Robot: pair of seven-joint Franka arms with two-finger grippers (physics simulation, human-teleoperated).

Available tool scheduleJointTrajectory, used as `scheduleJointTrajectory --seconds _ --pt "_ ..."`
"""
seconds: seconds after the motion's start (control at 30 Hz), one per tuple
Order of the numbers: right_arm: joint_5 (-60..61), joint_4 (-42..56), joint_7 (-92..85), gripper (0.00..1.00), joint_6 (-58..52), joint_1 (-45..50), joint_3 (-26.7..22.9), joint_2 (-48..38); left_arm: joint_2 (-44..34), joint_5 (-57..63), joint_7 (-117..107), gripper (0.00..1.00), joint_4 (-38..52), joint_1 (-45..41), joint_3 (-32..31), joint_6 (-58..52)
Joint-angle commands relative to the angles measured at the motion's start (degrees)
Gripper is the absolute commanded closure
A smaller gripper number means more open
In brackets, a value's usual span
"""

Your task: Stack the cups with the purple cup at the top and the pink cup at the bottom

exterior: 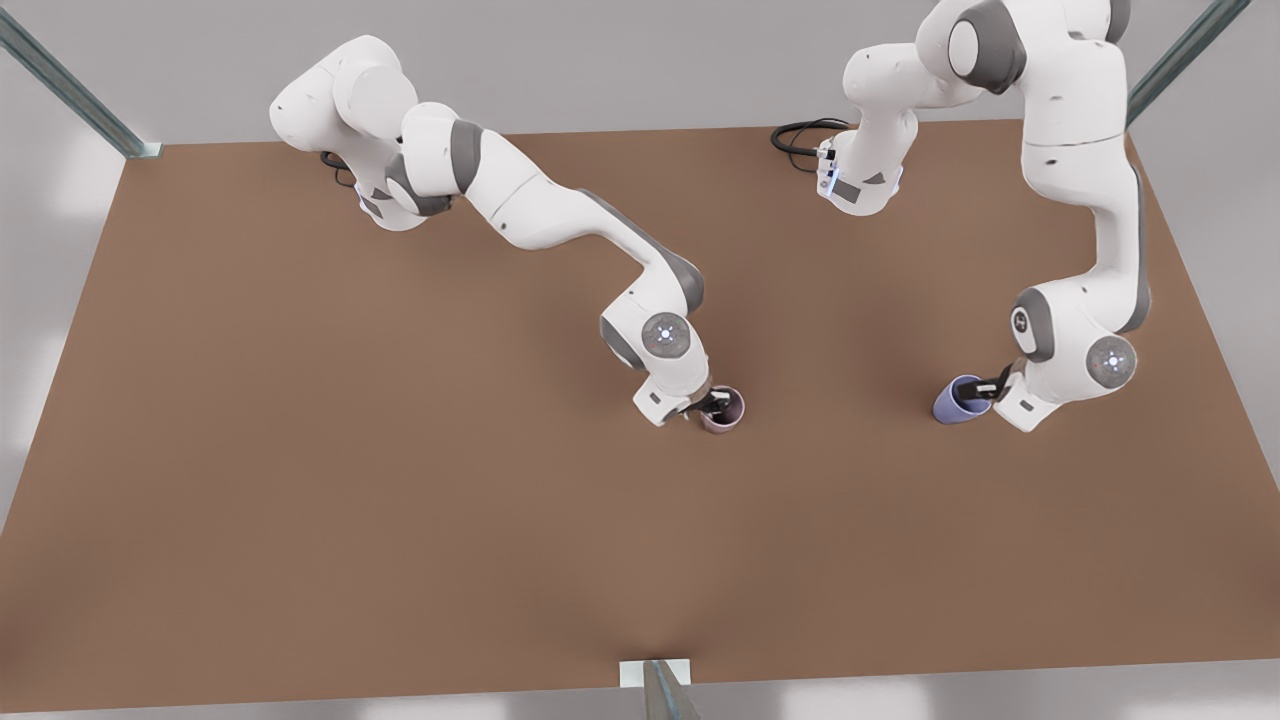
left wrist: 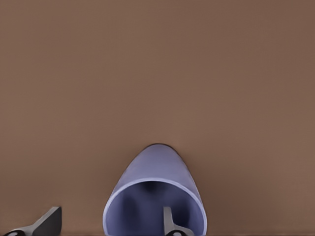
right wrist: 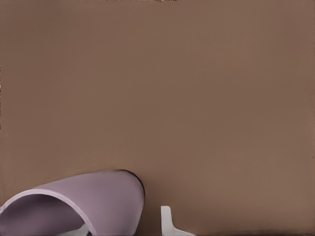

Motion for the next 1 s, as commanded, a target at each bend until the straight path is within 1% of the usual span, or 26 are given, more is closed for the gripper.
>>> scheduleJointTrajectory --seconds 0.0,0.07,0.1,0.13,0.2,0.23,0.3,0.33,0.37,0.4,0.43,0.47,0.5,0.53,0.57,0.6,0.63,0.67,0.73,0.8,0.83,0.87,0.9,0.93,0.97 --pt "0.17 0.04 18.76 0.46 -0.06 0.0 0.02 -0.29 0.24 0.05 2.11 0.0 -0.23 0.0 -0.01 1.05" --pt "0.17 0.13 18.76 0.46 -0.41 0.17 0.28 -1.17 1.82 -2.32 2.02 0.0 -0.23 0.0 -0.01 2.11" --pt "0.26 0.13 18.76 0.46 -0.58 0.26 0.19 -1.78 1.91 -3.98 2.02 0.12 -0.23 0.0 -0.01 2.11" --pt "0.35 0.13 18.76 0.46 -1.11 0.26 0.28 -2.57 2.17 -5.22 2.11 0.31 -0.23 0.0 -0.01 2.02" --pt "0.35 0.3 18.67 0.46 -3.31 0.09 0.28 -4.15 2.17 -5.22 2.11 0.45 -0.23 0.0 -0.01 2.02" --pt "0.35 0.22 18.67 0.46 -4.36 -0.26 0.37 -5.12 2.17 -5.22 2.11 0.49 -0.23 0.0 0.07 2.02" --pt "0.17 -0.13 18.5 0.45 -6.56 -0.61 0.37 -7.22 2.09 -5.13 2.11 0.54 -0.23 0.0 0.07 2.02" --pt "-0.27 -0.4 17.19 0.42 -10.42 -2.11 0.19 -9.33 2.0 -5.22 2.02 0.57 -0.23 0.0 -0.01 1.93" --pt "-0.8 -5.39 8.32 0.42 -17.1 -3.95 0.02 -15.39 2.0 -5.13 2.02 0.57 -0.23 0.0 0.07 1.85" --pt "-0.88 -12.87 -0.13 0.39 -20.26 -8.43 0.02 -23.3 1.82 -5.22 2.02 0.58 -0.23 0.0 0.07 1.76" --pt "-5.44 -13.32 -6.98 0.23 -26.41 -12.56 0.72 -26.21 1.74 -5.22 2.02 0.62 -0.14 0.0 0.07 1.76" --pt "-7.21 -16.82 -11.73 0.0 -27.57 -13.8 0.02 -31.3 1.73 -5.22 2.02 0.69 -0.14 0.0 0.07 1.76" --pt "-7.3 -25.17 -17.08 0.0 -27.57 -19.59 0.19 -38.86 1.65 -5.22 1.93 0.72 -0.05 0.0 -0.01 1.76" --pt "-7.12 -29.93 -22.98 0.0 -27.04 -26.71 0.19 -44.14 1.65 -5.22 1.93 0.75 0.12 0.0 -0.01 1.58" --pt "-5.81 -30.63 -23.77 0.0 -30.01 -33.3 0.72 -46.6 1.56 -5.13 1.76 0.76 0.3 0.0 -0.01 1.49" --pt "-8.08 -31.25 -32.81 0.0 -36.79 -34.98 0.46 -48.8 1.47 -5.13 1.58 0.77 0.39 0.0 -0.1 1.32" --pt "-10.64 -31.51 -43.8 0.0 -37.67 -40.42 0.45 -50.29 1.38 -5.13 1.58 0.77 0.48 -0.09 -0.19 1.14" --pt "-11.08 -33.8 -49.79 0.0 -37.24 -44.12 0.28 -53.11 0.77 -5.13 1.58 0.78 1.7 -0.26 -0.36 -0.87" --pt "-12.57 -32.92 -51.02 0.0 -37.32 -45.0 0.19 -53.99 -0.29 -5.13 1.06 0.78 6.71 -0.88 -0.63 -8.26" --pt "-12.57 -32.92 -52.25 0.0 -37.76 -45.18 0.19 -54.78 -2.57 -5.22 -1.4 0.78 8.56 -3.95 -0.63 -11.68" --pt "-12.75 -32.74 -57.52 0.0 -36.97 -46.93 -0.25 -54.08 -2.92 -5.22 -3.69 0.78 11.11 -5.8 -1.15 -15.29" --pt "-12.66 -31.25 -56.56 0.0 -38.2 -47.72 -0.69 -54.08 -3.98 -5.22 -7.02 0.78 11.81 -6.33 -3.43 -16.96" --pt "-12.22 -25.9 -56.65 0.0 -40.84 -48.08 -2.62 -53.99 -4.59 -5.22 -9.75 0.78 12.6 -6.33 -5.9 -18.89" --pt "-12.66 -24.39 -56.65 0.0 -41.1 -48.16 -2.62 -53.9 -5.64 -5.22 -12.46 0.78 12.6 -6.33 -8.26 -19.16" --pt "-12.57 -24.57 -56.3 0.0 -41.1 -47.37 -2.45 -53.81 -6.09 -5.22 -17.22 0.78 13.39 -6.33 -11.96 -20.48"
